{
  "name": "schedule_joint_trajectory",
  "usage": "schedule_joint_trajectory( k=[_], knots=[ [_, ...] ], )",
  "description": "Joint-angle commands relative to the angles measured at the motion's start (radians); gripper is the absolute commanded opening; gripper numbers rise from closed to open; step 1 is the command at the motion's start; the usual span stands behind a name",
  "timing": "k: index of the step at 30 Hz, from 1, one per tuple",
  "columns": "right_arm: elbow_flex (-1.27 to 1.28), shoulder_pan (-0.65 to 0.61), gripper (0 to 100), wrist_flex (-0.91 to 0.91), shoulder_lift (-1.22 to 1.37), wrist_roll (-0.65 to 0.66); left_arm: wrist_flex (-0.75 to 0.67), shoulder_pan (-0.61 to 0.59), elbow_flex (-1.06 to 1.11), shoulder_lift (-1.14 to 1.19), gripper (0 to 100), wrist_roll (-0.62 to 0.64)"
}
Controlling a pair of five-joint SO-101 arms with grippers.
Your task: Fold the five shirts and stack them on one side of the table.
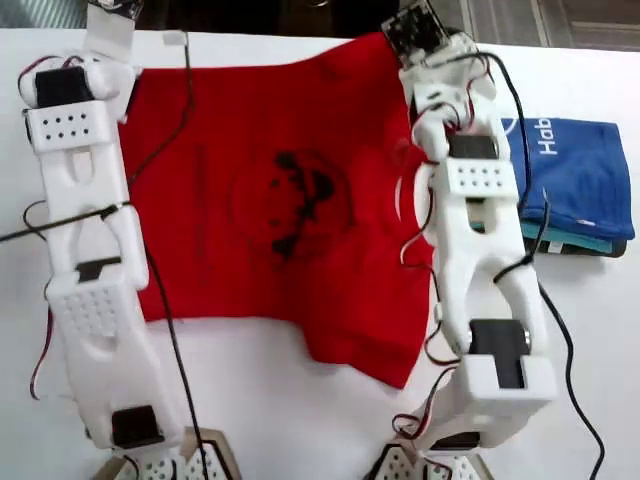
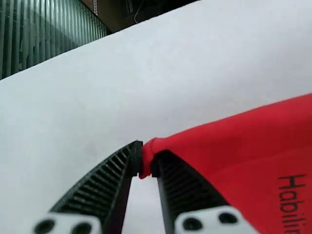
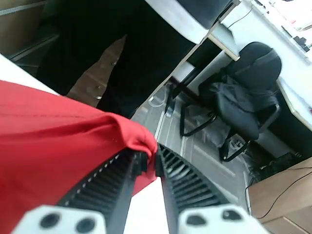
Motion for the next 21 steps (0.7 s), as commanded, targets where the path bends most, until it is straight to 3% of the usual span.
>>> schedule_joint_trajectory(
  k=[1, 8, 21],
  knots=[
    [-0.129, 0.007, 2.0, 0.064, 0.027, -0.003, 0.032, 0.0, -0.202, 0.063, 3, 0.003],
    [-0.137, 0.008, 2.0, 0.162, 0.168, -0.003, 0.04, 0.002, -0.229, 0.242, 3, 0.003],
    [-0.146, 0.007, 2.0, 0.582, 0.255, -0.003, 0.262, 0.002, -0.239, 0.387, 3, -0.002]
  ],
)
